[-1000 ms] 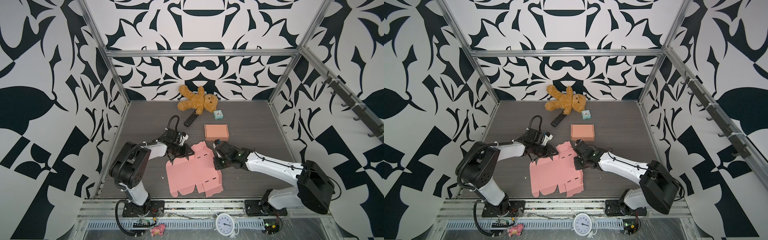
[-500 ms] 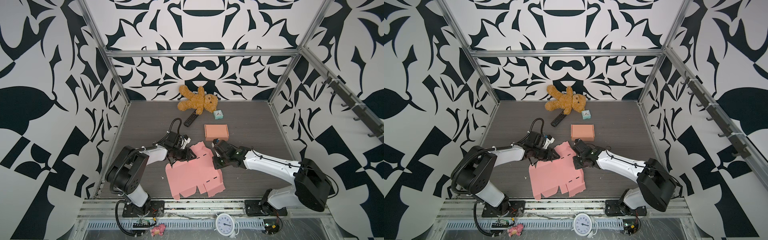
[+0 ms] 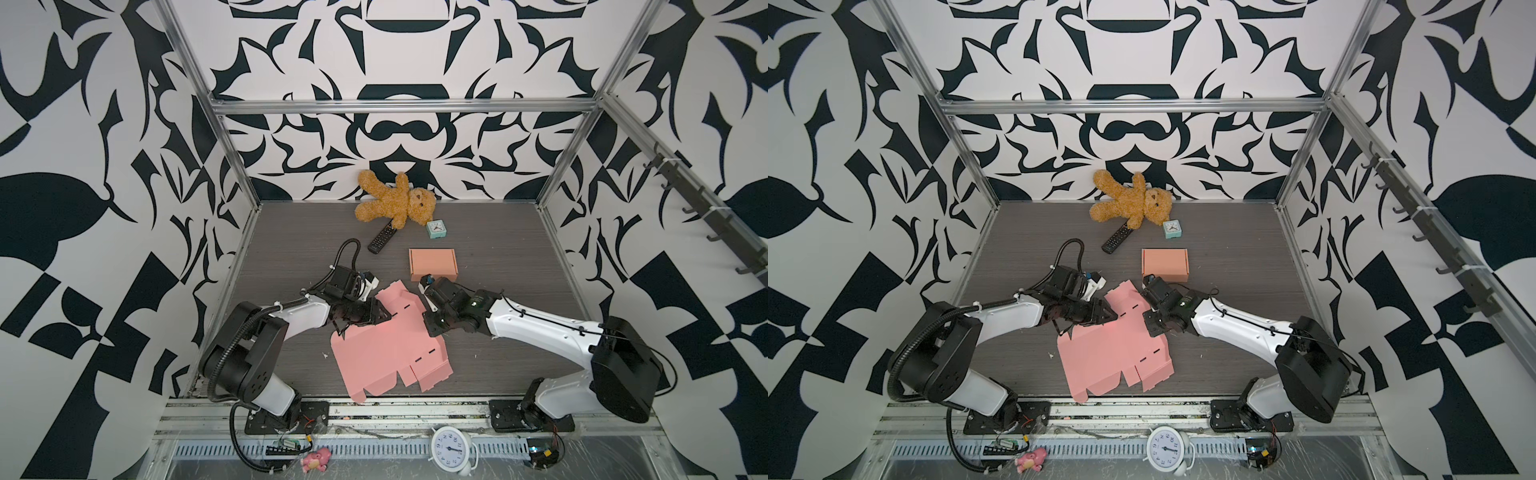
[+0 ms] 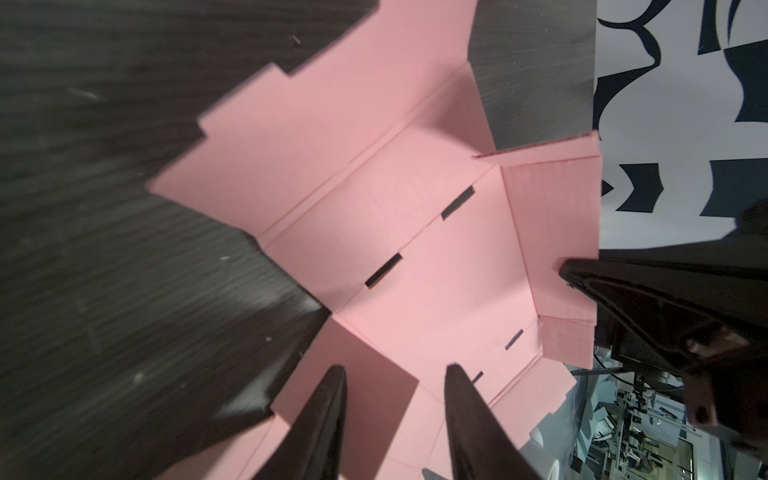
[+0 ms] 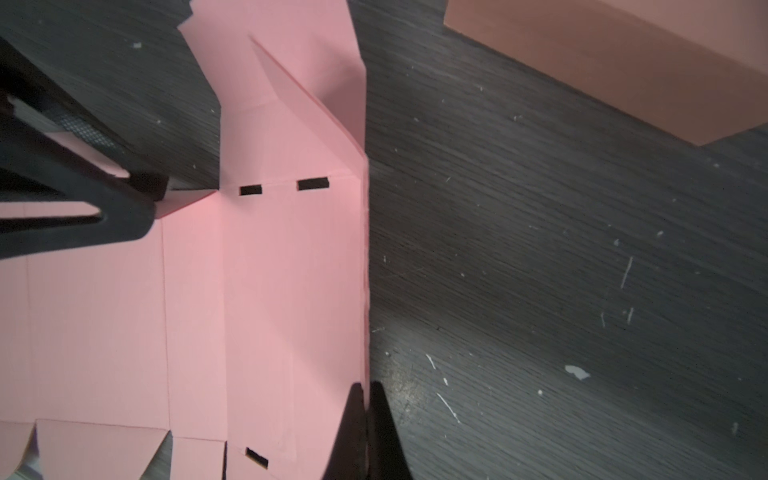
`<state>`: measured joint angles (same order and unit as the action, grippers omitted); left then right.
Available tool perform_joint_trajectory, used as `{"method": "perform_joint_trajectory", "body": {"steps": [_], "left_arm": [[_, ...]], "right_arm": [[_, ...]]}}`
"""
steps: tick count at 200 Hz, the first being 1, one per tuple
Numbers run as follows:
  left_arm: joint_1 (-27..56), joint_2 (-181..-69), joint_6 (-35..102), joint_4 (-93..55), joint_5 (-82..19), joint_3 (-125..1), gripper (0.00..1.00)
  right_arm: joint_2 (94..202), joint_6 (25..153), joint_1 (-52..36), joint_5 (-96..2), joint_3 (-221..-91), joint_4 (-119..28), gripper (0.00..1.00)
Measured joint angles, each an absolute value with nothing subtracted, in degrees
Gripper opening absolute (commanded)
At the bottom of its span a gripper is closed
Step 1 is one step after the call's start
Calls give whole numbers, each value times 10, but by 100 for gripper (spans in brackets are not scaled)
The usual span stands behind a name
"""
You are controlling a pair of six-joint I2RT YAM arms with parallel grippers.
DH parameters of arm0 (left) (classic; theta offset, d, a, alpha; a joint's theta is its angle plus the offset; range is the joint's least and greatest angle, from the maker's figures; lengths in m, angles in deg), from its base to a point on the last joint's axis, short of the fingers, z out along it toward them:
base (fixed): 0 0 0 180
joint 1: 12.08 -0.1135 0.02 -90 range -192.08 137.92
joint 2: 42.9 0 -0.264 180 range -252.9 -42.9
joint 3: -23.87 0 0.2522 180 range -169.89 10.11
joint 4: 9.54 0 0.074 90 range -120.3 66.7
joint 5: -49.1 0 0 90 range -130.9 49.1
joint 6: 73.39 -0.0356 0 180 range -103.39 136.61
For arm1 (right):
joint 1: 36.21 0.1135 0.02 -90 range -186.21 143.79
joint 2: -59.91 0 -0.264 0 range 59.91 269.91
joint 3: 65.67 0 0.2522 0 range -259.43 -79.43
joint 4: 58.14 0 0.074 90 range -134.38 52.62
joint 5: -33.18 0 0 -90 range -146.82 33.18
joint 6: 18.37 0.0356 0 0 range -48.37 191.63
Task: Fold the paper box
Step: 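Lift the blank's side panel upright with the right gripper while the left draws back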
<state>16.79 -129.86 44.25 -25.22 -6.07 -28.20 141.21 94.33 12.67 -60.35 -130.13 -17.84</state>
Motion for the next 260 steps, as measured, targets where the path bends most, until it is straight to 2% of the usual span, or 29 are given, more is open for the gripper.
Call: {"method": "perform_joint_trajectory", "body": {"steps": [64, 107, 185, 260], "left_arm": [[109, -1191, 448, -282, -53, -291, 40], [46, -1183, 463, -282, -44, -325, 38], [-4, -1306, 497, -219, -34, -342, 36], [-20, -1411, 507, -174, -12, -372, 36]], "right_arm": [[1364, 844, 157, -645, -1305, -176, 0], [1365, 785, 176, -699, -1329, -174, 0], [1433, 690, 239, -844, -1374, -163, 0], [1461, 611, 257, -905, -1394, -163, 0]]}}
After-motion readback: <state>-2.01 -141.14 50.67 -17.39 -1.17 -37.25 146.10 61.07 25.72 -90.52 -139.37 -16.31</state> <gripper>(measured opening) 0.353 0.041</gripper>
